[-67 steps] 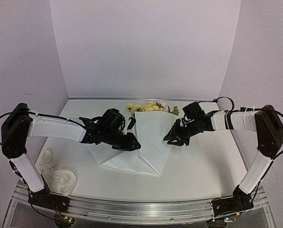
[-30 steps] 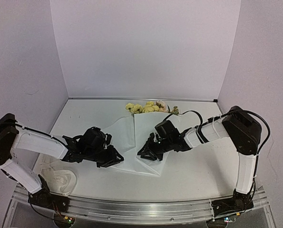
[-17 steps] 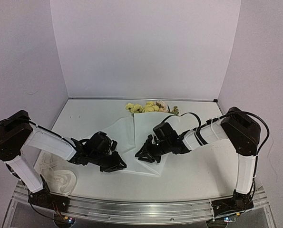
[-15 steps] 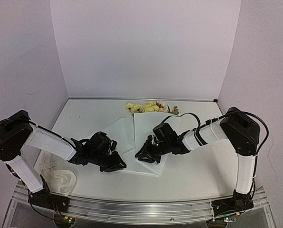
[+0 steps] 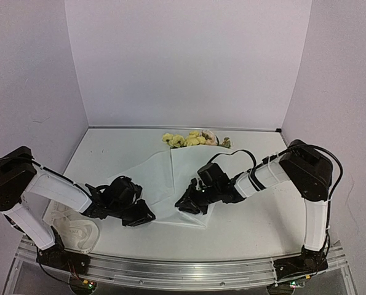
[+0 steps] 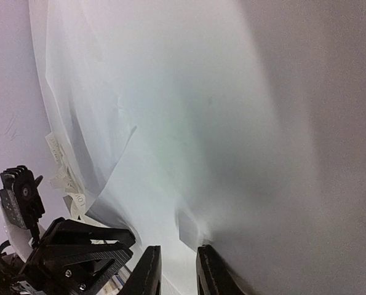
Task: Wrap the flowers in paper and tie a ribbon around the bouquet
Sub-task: Press the fold line on the 2/3-folded wrapping paper.
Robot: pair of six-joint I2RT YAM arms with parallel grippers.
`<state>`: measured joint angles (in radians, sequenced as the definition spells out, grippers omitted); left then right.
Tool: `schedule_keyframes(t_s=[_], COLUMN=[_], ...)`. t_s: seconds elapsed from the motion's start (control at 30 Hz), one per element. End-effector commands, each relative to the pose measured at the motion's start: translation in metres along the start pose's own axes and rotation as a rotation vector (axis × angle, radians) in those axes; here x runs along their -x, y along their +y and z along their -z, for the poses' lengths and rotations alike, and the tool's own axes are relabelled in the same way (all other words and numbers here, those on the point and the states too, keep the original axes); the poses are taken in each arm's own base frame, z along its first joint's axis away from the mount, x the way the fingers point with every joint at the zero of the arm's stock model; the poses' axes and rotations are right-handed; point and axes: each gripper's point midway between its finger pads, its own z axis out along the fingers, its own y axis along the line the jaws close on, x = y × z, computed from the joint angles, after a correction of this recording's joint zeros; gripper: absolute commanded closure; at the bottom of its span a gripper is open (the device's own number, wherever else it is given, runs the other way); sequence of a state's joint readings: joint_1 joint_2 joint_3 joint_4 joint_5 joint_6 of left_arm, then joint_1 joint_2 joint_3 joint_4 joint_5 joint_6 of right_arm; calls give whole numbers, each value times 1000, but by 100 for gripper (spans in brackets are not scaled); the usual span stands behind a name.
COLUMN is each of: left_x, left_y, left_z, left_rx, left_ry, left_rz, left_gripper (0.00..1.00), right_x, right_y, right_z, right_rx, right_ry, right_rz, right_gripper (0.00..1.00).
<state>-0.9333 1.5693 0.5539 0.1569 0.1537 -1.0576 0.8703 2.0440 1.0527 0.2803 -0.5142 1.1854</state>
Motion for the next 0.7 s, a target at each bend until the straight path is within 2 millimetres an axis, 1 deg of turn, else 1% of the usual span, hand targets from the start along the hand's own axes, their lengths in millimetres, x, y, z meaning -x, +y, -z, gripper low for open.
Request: schedule_keyframes(t_s=[0.0, 0.23, 0.37, 0.47, 0.57, 0.67], left_x=[4, 14, 13, 15, 19, 20], left_y=[21, 50, 70, 82, 85, 77], left_z=[11, 28, 40, 51, 61, 67], left_rx=[79, 160, 210, 215, 204, 173], left_ry=[-60, -140, -170, -199, -228, -230], left_rz=[36, 107, 147, 195, 216, 211], left_gripper=[79, 77, 77, 76, 75, 70], right_x=[-3, -4, -4, -4, -4, -4], right_y=[-23, -25, -26, -24, -24, -24], right_z=[-8, -7, -8, -8, -8, -9], right_rx=[-56, -59, -60, -56, -55, -53], right_ry=[2, 5, 6, 6, 7, 8], right_rz=[-9, -5, -4, -4, -1, -1], right_gripper=[80, 80, 80, 80, 80, 80])
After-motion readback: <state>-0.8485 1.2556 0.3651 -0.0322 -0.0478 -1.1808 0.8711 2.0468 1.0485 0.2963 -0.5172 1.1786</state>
